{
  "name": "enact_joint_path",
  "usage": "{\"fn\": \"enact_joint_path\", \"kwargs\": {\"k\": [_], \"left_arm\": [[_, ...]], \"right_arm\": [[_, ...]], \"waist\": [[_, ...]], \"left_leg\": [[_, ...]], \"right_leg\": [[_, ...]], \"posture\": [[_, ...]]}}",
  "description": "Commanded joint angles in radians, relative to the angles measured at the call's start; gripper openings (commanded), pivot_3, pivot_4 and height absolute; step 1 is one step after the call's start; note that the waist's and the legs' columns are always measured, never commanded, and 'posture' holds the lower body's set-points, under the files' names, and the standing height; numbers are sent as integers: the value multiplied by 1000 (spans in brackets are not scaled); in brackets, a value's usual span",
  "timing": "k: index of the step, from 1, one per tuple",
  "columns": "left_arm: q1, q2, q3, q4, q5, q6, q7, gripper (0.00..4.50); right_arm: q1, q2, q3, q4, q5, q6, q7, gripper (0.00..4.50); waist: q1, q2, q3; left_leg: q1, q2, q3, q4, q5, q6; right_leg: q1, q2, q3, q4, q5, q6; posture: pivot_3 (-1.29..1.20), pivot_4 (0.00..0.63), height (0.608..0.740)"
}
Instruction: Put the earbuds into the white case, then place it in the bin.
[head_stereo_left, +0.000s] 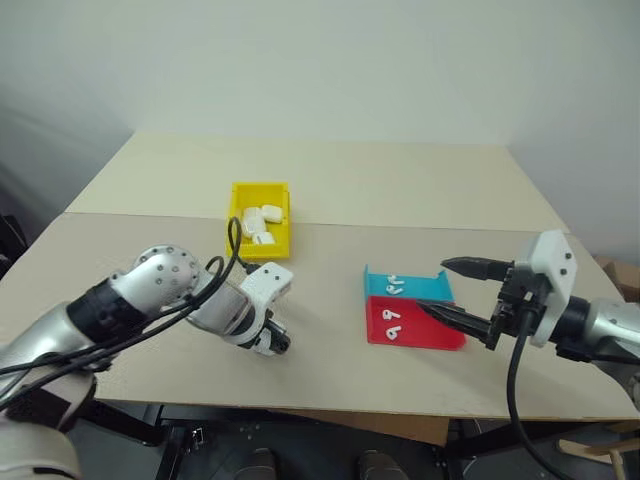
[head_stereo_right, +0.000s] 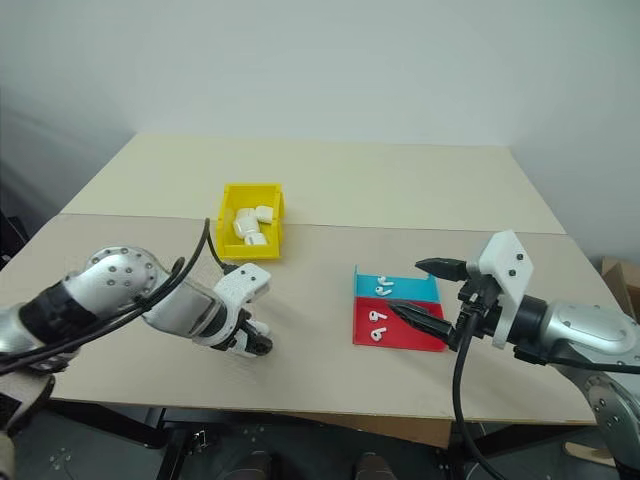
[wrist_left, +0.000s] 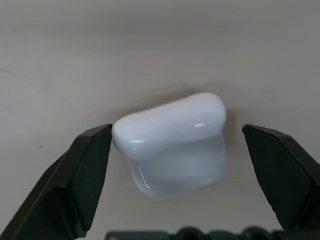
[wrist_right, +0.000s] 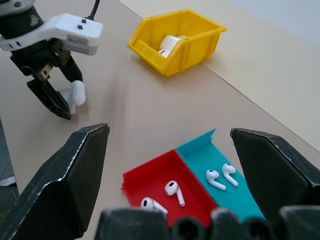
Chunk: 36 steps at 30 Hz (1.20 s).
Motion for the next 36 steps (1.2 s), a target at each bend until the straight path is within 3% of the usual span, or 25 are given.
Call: {"fn": "enact_joint_path", "kwargs": {"k": [1, 7, 19, 29, 36], "left_arm": [[-1, -27, 31, 61, -6, 31, 58, 4500], [12, -53, 53, 64, -6, 47, 113, 4500], [-17, 138, -31, -38, -6, 81, -46, 4500], [-27, 123, -46, -90, -6, 41, 19, 4500], [-86, 136, -98, -99, -6, 116, -53, 4500]], "right_arm": [[-3, 1, -8, -28, -6, -16, -7, 4488], [-1, 5, -5, -32, -15, -16, -10, 4488], [-11, 11, 16, -30, -21, -20, -12, 4488], [-31, 23, 36, -23, -42, -34, -11, 4488], [-17, 28, 21, -38, -45, -34, -17, 4488]], "waist": [[0, 0, 0], [-2, 1, -1], [-3, 1, -1], [-1, 1, -1], [-2, 0, -1]], "left_leg": [[0, 0, 0, 0, 0, 0], [2, 0, 0, 0, 1, -1], [0, 0, 0, -1, 1, -2], [0, 0, 0, -1, 1, -2], [0, 0, 0, -1, 1, -2]], "right_leg": [[0, 0, 0, 0, 0, 0], [1, 0, 0, 0, 1, 0], [0, 0, 0, 0, 1, 0], [0, 0, 0, 0, 1, 0], [0, 0, 0, -1, 1, 0]], "posture": [[0, 150, 740], [0, 150, 740], [0, 150, 740], [0, 150, 740], [0, 150, 740]]}}
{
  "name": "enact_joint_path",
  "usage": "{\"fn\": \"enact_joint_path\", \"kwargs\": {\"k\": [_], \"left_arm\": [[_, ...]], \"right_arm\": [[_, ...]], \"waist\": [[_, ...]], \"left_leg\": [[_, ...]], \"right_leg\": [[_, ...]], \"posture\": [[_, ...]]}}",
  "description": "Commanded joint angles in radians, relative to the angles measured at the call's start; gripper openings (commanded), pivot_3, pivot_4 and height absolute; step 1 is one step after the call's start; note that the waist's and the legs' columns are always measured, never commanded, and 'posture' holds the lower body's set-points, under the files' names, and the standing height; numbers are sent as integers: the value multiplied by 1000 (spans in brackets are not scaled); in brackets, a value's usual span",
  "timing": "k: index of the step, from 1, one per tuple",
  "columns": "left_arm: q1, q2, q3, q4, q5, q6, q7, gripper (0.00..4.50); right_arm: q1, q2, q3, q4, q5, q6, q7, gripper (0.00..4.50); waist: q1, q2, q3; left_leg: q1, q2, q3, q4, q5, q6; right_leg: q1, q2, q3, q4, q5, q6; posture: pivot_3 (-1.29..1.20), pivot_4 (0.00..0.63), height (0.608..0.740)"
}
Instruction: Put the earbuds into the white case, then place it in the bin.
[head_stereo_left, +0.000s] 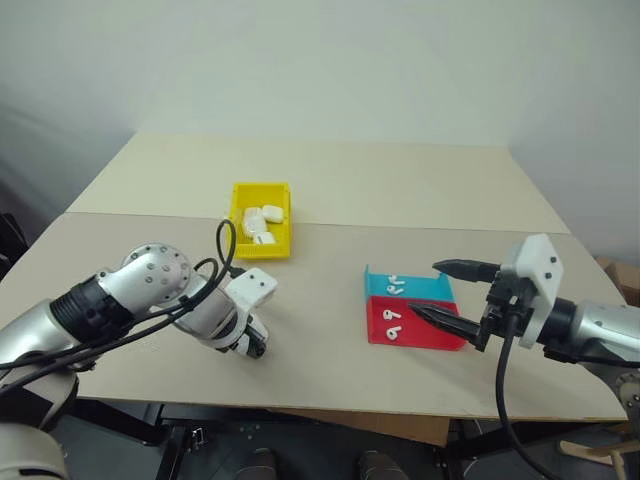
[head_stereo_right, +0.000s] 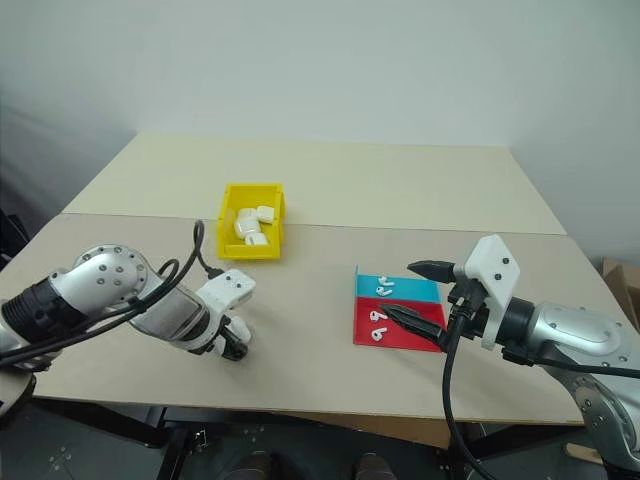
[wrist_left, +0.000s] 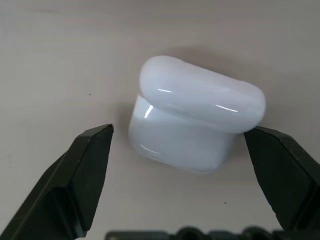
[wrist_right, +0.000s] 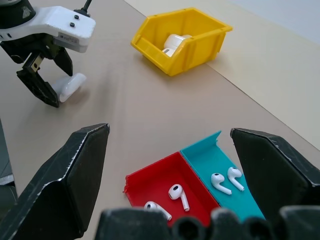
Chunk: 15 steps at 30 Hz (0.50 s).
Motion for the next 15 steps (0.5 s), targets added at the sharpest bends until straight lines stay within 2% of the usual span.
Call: {"fn": "enact_joint_path", "kwargs": {"k": [1, 6, 15], "left_arm": [[-32, 16, -12, -32, -4, 23, -21, 4500], [-38, 6, -17, -35, 10, 38, -8, 4500], [10, -12, 117, -125, 258, 106, -175, 4500]], "right_arm": [[-1, 4, -26, -30, -3, -27, -7, 4488], [6, 8, -31, -36, -1, -27, -15, 4488], [13, 15, -28, -37, -5, -34, -14, 4488]], "waist": [[-1, 0, 0], [-1, 0, 0], [-3, 0, 0]], "left_leg": [[0, 0, 0, 0, 0, 0], [0, 0, 0, 0, 0, 0], [0, 0, 0, 0, 0, 0]], "right_leg": [[0, 0, 0, 0, 0, 0], [0, 0, 0, 0, 0, 0], [0, 0, 0, 0, 0, 0]], "posture": [[0, 150, 740], [0, 150, 740], [0, 150, 740]]}}
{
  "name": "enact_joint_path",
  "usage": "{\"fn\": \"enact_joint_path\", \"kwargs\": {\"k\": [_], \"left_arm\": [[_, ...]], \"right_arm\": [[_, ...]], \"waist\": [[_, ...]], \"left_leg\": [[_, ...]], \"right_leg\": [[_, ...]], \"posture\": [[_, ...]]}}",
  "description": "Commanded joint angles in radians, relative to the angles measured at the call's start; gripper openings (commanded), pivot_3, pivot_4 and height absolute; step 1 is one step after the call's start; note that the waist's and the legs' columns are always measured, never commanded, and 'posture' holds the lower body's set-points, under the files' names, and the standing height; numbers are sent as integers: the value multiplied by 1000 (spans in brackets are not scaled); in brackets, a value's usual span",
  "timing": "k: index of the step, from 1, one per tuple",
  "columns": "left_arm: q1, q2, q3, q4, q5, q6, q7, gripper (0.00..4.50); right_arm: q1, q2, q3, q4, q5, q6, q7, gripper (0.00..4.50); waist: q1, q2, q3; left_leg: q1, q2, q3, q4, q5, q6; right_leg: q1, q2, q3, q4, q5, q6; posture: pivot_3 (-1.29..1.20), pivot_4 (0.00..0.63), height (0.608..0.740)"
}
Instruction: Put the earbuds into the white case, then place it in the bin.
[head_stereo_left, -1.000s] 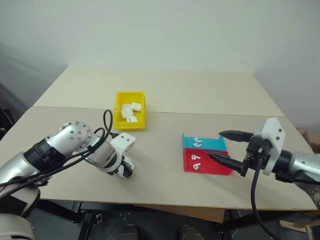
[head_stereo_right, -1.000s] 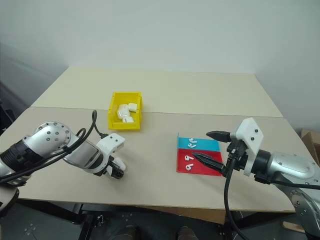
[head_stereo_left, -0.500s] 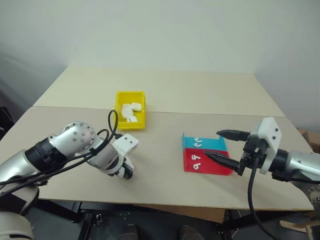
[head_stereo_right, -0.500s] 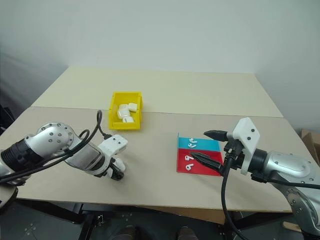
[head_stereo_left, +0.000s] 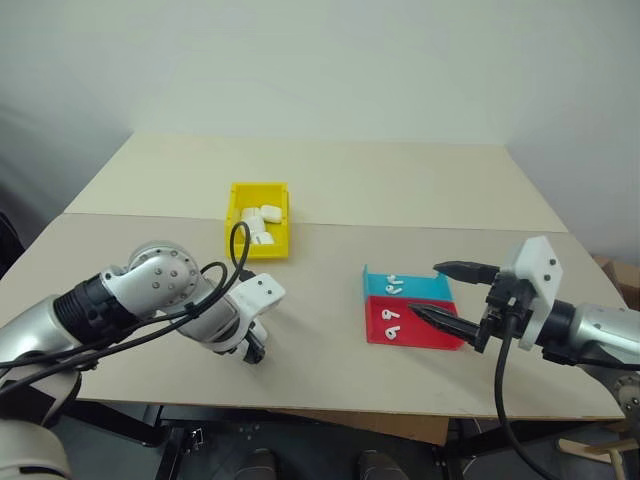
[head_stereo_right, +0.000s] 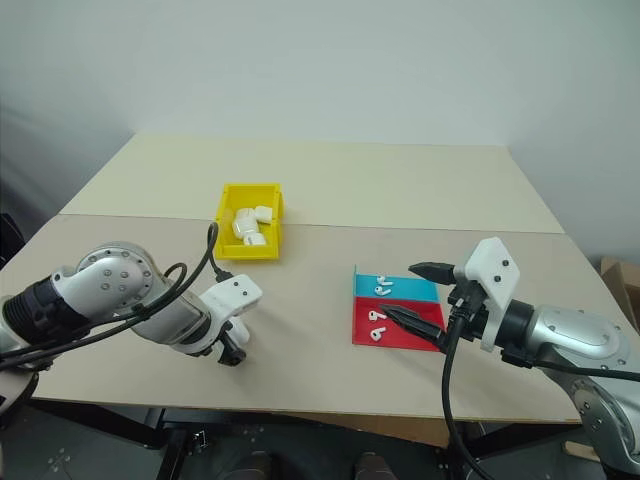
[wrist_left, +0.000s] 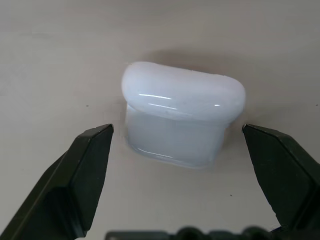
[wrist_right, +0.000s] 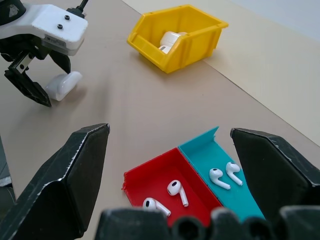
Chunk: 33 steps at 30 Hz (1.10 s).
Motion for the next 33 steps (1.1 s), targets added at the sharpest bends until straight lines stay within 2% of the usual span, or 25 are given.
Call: {"fn": "enact_joint_path", "kwargs": {"k": [1, 10, 24, 27, 28, 31, 33], "left_arm": [[6, -6, 76, -43, 93, 47, -89, 4500], [66, -2, 134, -124, 251, 115, -295, 4500], [126, -22, 187, -151, 442, 115, -454, 4500], [141, -41, 213, -151, 480, 115, -454, 3932], [144, -42, 217, -152, 490, 115, -462, 3538], [150, -36, 224, -162, 504, 115, -484, 2777], [151, -30, 222, -170, 514, 115, -502, 2770]], "right_arm": [[-2, 4, -25, -33, -2, -33, -1, 4488], [-2, 5, -29, -41, -2, -29, -3, 4488], [0, 3, -32, -49, 4, -22, -4, 4488], [-3, 2, -30, -47, 4, -23, -2, 4500], [-6, 2, -29, -46, 4, -22, -2, 4500], [-7, 1, -29, -44, 4, -22, 0, 4500], [-8, 1, -27, -44, 4, -22, 0, 4500]], "waist": [[0, 0, 0], [0, 0, 0], [0, 0, 0], [0, 0, 0], [0, 0, 0], [0, 0, 0], [0, 0, 0]], "left_leg": [[0, 0, 0, 0, 0, 0], [0, 0, 0, 0, 0, 0], [0, 0, 0, 0, 0, 0], [0, 0, 0, 0, 0, 0], [0, 0, 0, 0, 0, 0], [0, 0, 0, 0, 0, 0], [0, 0, 0, 0, 0, 0]], "right_leg": [[0, 0, 0, 0, 0, 0], [0, 0, 0, 0, 0, 0], [0, 0, 0, 0, 0, 0], [0, 0, 0, 0, 0, 0], [0, 0, 0, 0, 0, 0], [0, 0, 0, 0, 0, 0], [0, 0, 0, 0, 0, 0]], "posture": [[0, 150, 740], [0, 150, 740], [0, 150, 740], [0, 150, 740], [0, 150, 740], [0, 150, 740], [0, 150, 740]]}}
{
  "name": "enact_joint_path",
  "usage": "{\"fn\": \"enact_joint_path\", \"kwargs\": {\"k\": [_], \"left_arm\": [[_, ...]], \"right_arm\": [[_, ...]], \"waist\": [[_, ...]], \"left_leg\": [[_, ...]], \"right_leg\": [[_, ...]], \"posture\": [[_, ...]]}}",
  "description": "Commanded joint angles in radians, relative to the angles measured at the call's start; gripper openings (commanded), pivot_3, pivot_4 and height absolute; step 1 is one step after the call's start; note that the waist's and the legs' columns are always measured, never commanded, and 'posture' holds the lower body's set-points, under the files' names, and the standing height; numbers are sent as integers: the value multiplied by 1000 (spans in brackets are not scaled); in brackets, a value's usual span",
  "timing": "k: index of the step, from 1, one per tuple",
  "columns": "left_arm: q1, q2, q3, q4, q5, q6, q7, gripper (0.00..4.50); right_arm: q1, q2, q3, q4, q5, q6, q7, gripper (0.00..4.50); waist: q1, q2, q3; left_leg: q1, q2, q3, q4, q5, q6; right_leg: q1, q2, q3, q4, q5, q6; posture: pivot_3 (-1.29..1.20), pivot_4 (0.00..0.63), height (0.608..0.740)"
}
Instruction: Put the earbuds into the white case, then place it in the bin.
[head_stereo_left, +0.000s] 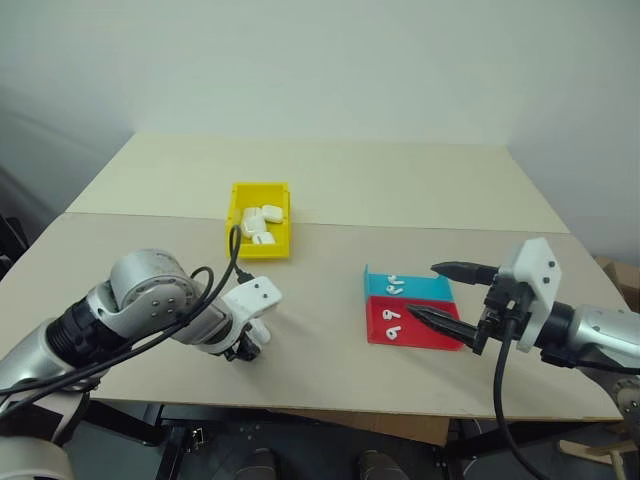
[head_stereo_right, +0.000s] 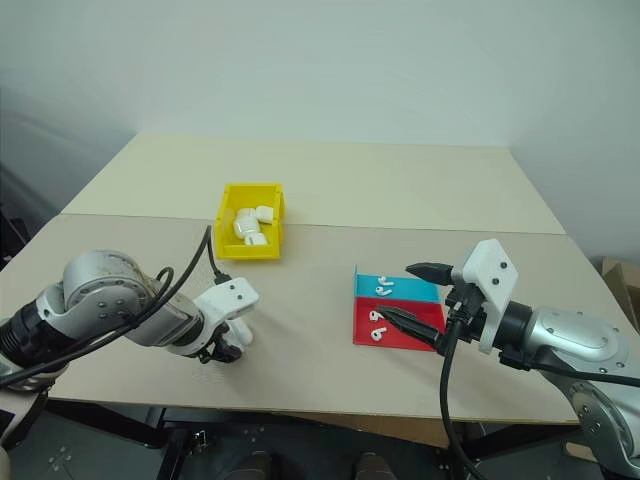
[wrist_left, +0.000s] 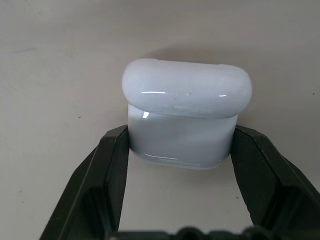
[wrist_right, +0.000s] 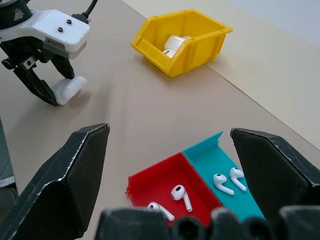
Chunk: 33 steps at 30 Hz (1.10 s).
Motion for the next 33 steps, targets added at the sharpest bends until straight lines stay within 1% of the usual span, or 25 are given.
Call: {"fn": "enact_joint_path", "kwargs": {"k": [1, 4, 6, 7, 9, 10, 11, 13, 16, 17, 18, 22, 24, 28, 30, 33], "left_arm": [[1, 16, 28, -25, 28, 3, -29, 2770], [28, 25, 84, -59, 50, 3, -66, 2770], [77, 79, 155, -148, 87, -62, -159, 2770], [105, 113, 181, -197, 118, -114, -214, 2770], [222, 202, 246, -285, 248, -307, -330, 2770], [331, 201, 332, -302, 312, -452, -381, 2770], [429, 184, 430, -304, 344, -566, -437, 2770], [539, 164, 539, -296, 381, -692, -538, 2770], [653, -28, 667, -273, 432, -955, -621, 2770], [655, -84, 695, -251, 402, -992, -666, 2770], [647, -119, 714, -228, 359, -990, -707, 2770], [581, -213, 726, -131, 263, -1011, -894, 2770], [532, -266, 710, -72, 277, -1061, -992, 2770], [425, -324, 667, 58, 295, -1112, -1252, 2770], [382, -344, 646, 120, 320, -1152, -1383, 2770], [360, -363, 631, 164, 348, -1180, -1488, 2770]], "right_arm": [[-12, -5, -26, -22, 4, -21, 0, 4500], [-14, -4, -25, -21, 4, -21, -1, 4500], [-12, -4, -26, -21, 4, -22, 1, 4500], [-11, -4, -27, -20, 4, -23, 2, 4500], [-10, -3, -28, -17, 4, -25, 6, 4500], [-11, -2, -28, -14, 4, -27, 9, 4500], [-14, 0, -26, -9, 4, -30, 12, 4500], [-20, 2, -22, 1, 4, -34, 19, 4500], [-41, -2, -6, 20, -4, -42, 37, 4500], [-49, -4, -4, 27, -5, -44, 44, 4500], [-56, -5, -2, 32, -7, -47, 49, 4500], [-83, -16, 6, 55, -9, -50, 72, 4500], [-101, -33, 25, 65, -18, -54, 101, 4500], [-152, -102, 105, 70, -64, -21, 140, 4500], [-212, -164, 185, 61, -110, 36, 133, 4500], [-298, -222, 273, 62, -131, 124, 139, 4500]], "waist": [[0, 0, 0], [-2, 0, 0], [-6, 0, 0], [-10, 0, 0], [-11, 0, 0], [-12, 0, 0], [-7, 1, 0], [-2, 0, 0], [9, 1, -1], [14, 1, -1], [15, -2, -1], [14, -2, -2], [13, -1, -2], [8, -1, -2], [1, -1, -2], [-8, -1, -2]], "left_leg": [[0, 0, 0, 0, 0, 0], [0, 0, 0, 0, 0, 0], [0, 0, 0, 0, 0, 0], [-1, 0, 0, 0, 0, 0], [-1, 1, 0, -1, 0, 0], [-1, 1, 1, -2, 0, 0], [-1, 1, 1, -2, 0, 0], [1, 1, 2, -3, 0, 0], [0, 1, 2, -1, 0, 0], [0, 0, 3, -1, 0, 0], [0, 1, 3, 0, 0, 0], [-1, 1, 3, 1, 0, 0], [-1, 1, 2, 0, 0, 0], [-1, 1, 2, 0, 0, 0], [-1, 1, 2, 1, 0, 0], [-1, 1, 1, 1, 0, 0]], "right_leg": [[0, 0, 0, 0, 0, 0], [0, 0, 0, 0, 0, 0], [0, 0, 0, 0, 0, 0], [-1, 0, 0, 0, 0, 0], [-2, 0, 0, 0, 0, -1], [-2, 0, 0, 0, 0, -1], [-2, 0, 1, 0, 0, -1], [-1, -1, 0, -1, 0, -2], [0, -1, 0, -2, 0, -2], [1, -2, 0, -3, -1, -3], [2, -2, 0, -4, -2, -6], [1, -1, 0, -3, 1, -1], [1, 0, 0, -3, 1, -1], [1, 0, 0, -3, 1, -1], [1, 1, 0, -3, 1, -1], [1, 1, 0, -2, 1, -1]], "posture": [[0, 150, 740], [0, 150, 740], [0, 150, 740], [0, 150, 740], [0, 150, 740], [0, 150, 740], [0, 150, 740], [0, 150, 740], [0, 150, 740], [0, 150, 740], [0, 150, 740], [0, 150, 740], [0, 150, 740], [0, 150, 740], [0, 150, 740], [0, 150, 740]]}}
